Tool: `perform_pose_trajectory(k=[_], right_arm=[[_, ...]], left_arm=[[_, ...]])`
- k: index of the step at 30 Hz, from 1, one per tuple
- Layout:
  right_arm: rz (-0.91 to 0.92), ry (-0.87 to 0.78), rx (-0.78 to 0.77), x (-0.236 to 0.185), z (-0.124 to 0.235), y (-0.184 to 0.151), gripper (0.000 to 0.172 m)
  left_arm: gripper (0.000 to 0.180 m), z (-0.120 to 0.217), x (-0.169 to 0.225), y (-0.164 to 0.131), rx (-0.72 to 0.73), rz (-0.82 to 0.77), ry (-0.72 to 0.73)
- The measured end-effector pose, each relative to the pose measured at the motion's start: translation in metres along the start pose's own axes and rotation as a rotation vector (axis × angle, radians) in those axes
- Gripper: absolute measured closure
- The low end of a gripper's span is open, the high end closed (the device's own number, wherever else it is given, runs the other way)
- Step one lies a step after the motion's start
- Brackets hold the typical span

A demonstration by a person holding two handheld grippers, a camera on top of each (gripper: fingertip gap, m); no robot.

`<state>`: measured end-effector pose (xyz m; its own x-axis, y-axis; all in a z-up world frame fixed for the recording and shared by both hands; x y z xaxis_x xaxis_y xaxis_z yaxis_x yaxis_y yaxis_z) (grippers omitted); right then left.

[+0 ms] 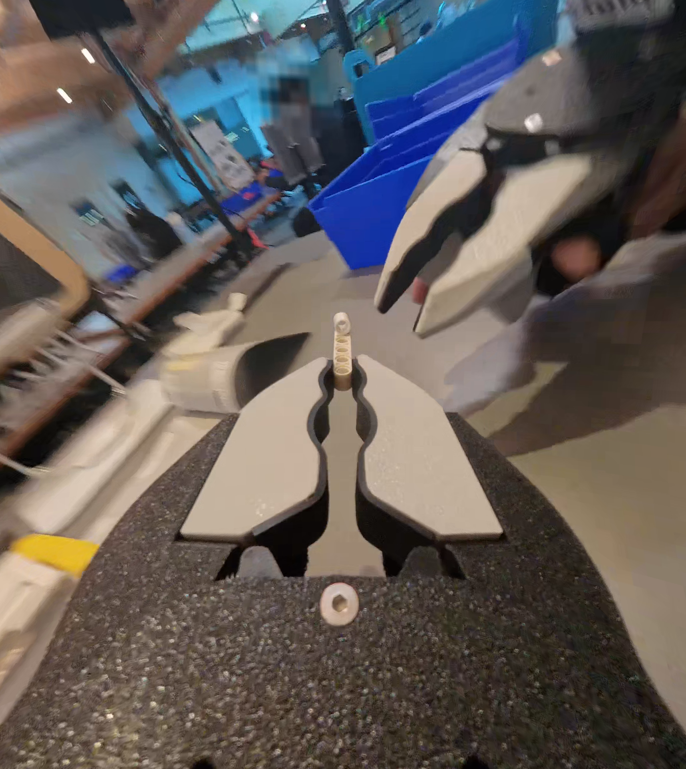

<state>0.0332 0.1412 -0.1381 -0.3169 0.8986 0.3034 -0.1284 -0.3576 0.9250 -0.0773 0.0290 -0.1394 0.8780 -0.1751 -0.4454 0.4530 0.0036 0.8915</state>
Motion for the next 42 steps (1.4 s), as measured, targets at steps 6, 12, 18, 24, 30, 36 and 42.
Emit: perform_pose_trajectory(k=[6, 12, 18, 24, 30, 36, 42], right_arm=[[-0.561, 0.126, 0.086, 0.016, -0.003, 0.01, 0.139], [-0.242, 0.02, 0.101, 0.001, -0.007, 0.018, 0.143], [-0.163, -0.037, 0.086, -0.006, -0.014, 0.025, 0.155], [-0.113, -0.081, 0.067, -0.009, -0.016, 0.026, 0.163], [-0.194, -0.118, 0.104, -0.011, -0.016, 0.027, 0.164], [-0.25, -0.143, 0.128, -0.013, -0.016, 0.028, 0.164], [-0.094, -0.139, 0.13, -0.01, -0.011, 0.025, 0.164]], left_arm=[[0.173, 0.0, 0.015, 0.003, -0.002, -0.463, 0.145], [0.173, 0.0, 0.015, 0.004, -0.027, -0.592, 0.221], [0.173, -0.001, 0.022, 0.004, -0.029, -0.671, 0.231], [0.173, 0.0, 0.022, 0.005, -0.019, -0.685, 0.248], [0.173, 0.002, 0.025, 0.007, -0.018, -0.737, 0.287], [0.173, 0.003, 0.027, 0.008, -0.016, -0.761, 0.308], [0.155, -0.001, 0.027, 0.003, -0.015, -0.55, 0.133]])
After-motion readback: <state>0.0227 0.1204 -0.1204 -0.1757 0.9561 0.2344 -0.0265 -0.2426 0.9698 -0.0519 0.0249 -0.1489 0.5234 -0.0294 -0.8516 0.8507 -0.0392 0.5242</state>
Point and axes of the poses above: each gripper's, where its closed fingertips meet, z back along the fingers, y out of its top, x = y × z across the jaws, the point moved 8 cm from there along z, back along the fingers, and after that the axes turned 3 degrees about x, right-handed, at the moved point
